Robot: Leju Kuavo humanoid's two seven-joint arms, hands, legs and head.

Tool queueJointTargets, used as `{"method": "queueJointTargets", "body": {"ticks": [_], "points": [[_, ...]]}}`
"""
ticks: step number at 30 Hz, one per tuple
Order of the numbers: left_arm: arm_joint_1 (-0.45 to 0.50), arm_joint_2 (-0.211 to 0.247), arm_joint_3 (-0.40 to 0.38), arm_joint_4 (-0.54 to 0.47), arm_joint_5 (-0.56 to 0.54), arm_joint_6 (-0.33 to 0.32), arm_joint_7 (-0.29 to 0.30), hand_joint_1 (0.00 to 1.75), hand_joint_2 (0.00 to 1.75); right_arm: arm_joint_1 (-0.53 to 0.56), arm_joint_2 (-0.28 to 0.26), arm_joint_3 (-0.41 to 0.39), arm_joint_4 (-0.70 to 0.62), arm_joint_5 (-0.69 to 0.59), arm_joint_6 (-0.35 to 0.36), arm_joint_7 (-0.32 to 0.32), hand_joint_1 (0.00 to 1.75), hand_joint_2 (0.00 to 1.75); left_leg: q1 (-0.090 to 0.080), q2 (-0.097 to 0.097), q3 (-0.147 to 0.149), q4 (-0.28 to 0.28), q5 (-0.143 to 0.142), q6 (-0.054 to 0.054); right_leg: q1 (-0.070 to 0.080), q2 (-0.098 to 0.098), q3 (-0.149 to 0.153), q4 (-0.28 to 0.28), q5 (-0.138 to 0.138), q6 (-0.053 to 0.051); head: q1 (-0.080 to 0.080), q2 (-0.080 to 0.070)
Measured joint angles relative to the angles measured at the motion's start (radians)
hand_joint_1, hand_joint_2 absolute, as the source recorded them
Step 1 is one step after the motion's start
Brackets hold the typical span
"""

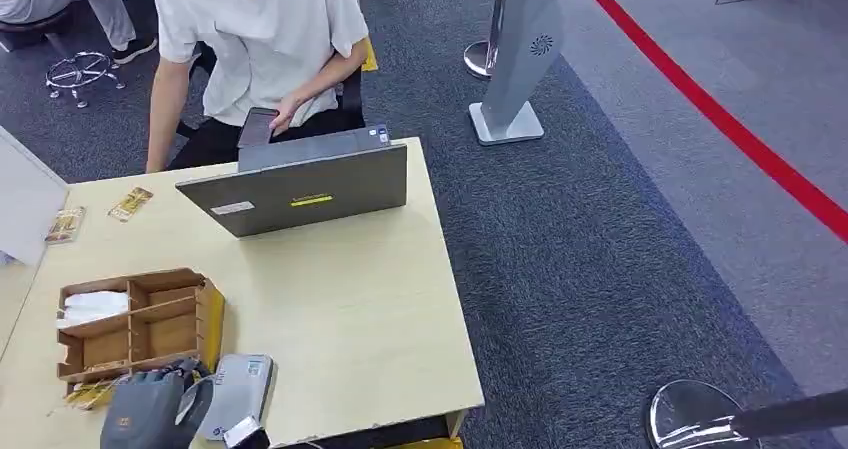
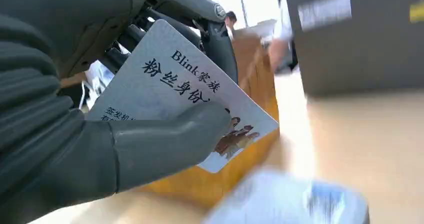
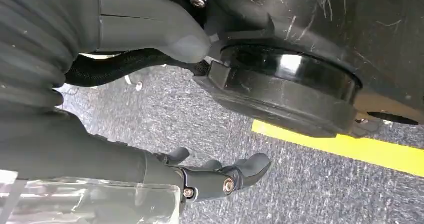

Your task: Pass the card to the sensor for recognition and then transmit it.

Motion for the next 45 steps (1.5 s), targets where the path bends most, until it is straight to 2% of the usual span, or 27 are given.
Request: {"method": "queueJointTargets", "body": {"ticks": [4,8,11,14,18,23,30,31,41,45], "points": [[-0.016,-0.021,0.091,-0.103,-0.055,0.020,-0.029,1.75,1.75,0.006,-0.005,0.000,-0.008,0.028,0.000,0.019,0.00,1.75,0.000,0.000,0.000,0.001,0.001,0.000,0.000,0.000,-0.001,0.000,0.000,0.000,0.000,0.000],[-0.100,-0.037,0.228,-0.196,-0.060,-0.003,-0.046,1.75,1.75,0.009,-0.008,-0.001,-0.016,0.040,0.000,0.027,0.00,1.75,0.000,-0.001,0.000,0.000,0.002,-0.001,0.000,-0.001,0.000,0.000,0.001,-0.001,0.000,0.000],[-0.147,-0.043,0.287,-0.224,-0.074,-0.012,-0.040,1.75,1.75,0.011,-0.011,-0.002,-0.018,0.040,0.000,0.032,0.00,1.75,0.000,-0.001,0.000,0.001,0.002,-0.001,0.000,-0.001,-0.001,0.000,0.001,-0.001,0.000,0.000],[-0.236,-0.025,0.339,-0.224,-0.072,-0.058,-0.023,1.75,1.75,0.006,-0.014,0.003,-0.019,0.020,0.000,0.026,0.00,1.75,0.001,-0.003,-0.001,0.001,0.003,-0.002,0.001,-0.003,0.000,0.001,0.001,-0.001,0.000,0.000],[-0.365,0.020,0.384,-0.191,-0.092,-0.149,0.006,1.75,1.75,-0.010,-0.018,0.027,-0.015,-0.035,0.000,0.002,0.00,1.75,0.001,-0.003,-0.001,0.001,0.005,-0.002,0.001,-0.003,-0.001,0.001,0.003,-0.002,0.000,0.000],[-0.525,0.069,0.397,-0.076,-0.117,-0.220,0.019,1.75,1.75,-0.042,-0.022,0.082,0.002,-0.112,0.000,-0.034,0.00,1.75,0.001,-0.002,-0.001,0.001,0.006,-0.003,0.001,-0.001,-0.002,0.001,0.005,-0.003,0.000,0.000],[-0.601,0.068,0.395,0.007,-0.136,-0.239,0.040,1.75,1.75,-0.066,-0.024,0.126,0.017,-0.171,0.000,-0.060,0.00,1.75,0.001,0.000,-0.001,0.001,0.006,-0.003,0.001,0.000,-0.003,0.001,0.005,-0.003,0.000,0.000],[-0.605,0.065,0.392,0.011,-0.136,-0.238,0.040,0.00,1.75,-0.068,-0.025,0.130,0.018,-0.179,0.000,-0.060,0.00,1.75,0.001,0.000,-0.001,0.001,0.006,-0.003,0.001,0.000,-0.003,0.001,0.005,-0.003,0.001,0.000],[-0.604,0.045,0.374,0.016,-0.093,-0.240,0.018,0.00,1.75,-0.079,-0.030,0.156,0.027,-0.204,0.000,-0.070,0.00,1.75,0.001,0.000,-0.001,0.001,0.006,-0.003,0.001,0.001,-0.003,0.001,0.005,-0.003,0.000,0.000],[-0.565,0.031,0.371,-0.040,-0.062,-0.225,0.018,0.00,1.75,-0.078,-0.030,0.156,0.028,-0.190,0.000,-0.065,0.00,1.75,0.001,0.001,-0.002,0.001,0.006,-0.003,0.001,0.002,-0.003,0.001,0.005,-0.003,0.001,0.000]]}}
